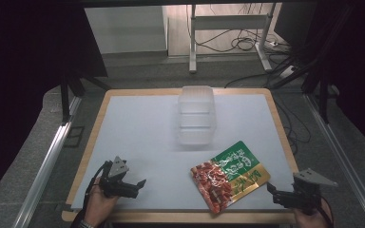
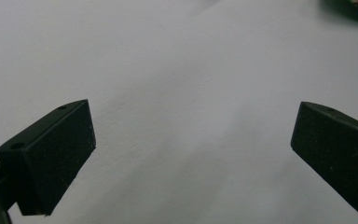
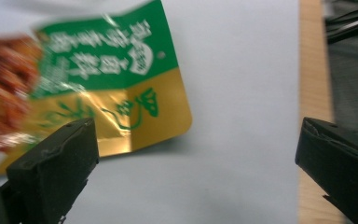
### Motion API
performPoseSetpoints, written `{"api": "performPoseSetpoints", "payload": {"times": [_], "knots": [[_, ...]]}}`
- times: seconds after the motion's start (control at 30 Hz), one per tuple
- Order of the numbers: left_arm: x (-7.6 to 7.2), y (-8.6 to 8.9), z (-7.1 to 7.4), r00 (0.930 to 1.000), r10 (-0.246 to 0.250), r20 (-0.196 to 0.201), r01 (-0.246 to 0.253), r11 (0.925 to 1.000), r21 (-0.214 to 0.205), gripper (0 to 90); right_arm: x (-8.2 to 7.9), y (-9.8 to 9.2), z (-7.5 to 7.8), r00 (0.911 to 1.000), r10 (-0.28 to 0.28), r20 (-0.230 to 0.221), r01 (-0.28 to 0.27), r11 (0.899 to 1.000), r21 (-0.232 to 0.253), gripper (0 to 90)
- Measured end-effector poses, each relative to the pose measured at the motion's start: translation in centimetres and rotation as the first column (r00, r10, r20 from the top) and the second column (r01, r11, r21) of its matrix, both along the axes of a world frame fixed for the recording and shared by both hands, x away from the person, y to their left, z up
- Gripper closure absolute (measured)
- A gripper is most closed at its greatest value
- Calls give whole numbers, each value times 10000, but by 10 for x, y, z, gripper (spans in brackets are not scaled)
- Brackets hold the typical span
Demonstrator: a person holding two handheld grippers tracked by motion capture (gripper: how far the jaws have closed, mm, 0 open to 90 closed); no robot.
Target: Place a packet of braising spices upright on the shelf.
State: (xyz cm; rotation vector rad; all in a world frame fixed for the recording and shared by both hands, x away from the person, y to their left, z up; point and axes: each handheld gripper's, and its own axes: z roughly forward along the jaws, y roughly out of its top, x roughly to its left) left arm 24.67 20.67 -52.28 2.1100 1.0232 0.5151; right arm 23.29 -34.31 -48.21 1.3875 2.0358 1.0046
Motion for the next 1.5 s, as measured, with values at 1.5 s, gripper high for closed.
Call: {"api": "performPoseSetpoints", "payload": {"times": [1.5], "knots": [[0,-3,-1,9993,-356,78,359,9985,-417,0,19,12,-11,9905,1377,54,-1378,9904,117,0]]}}
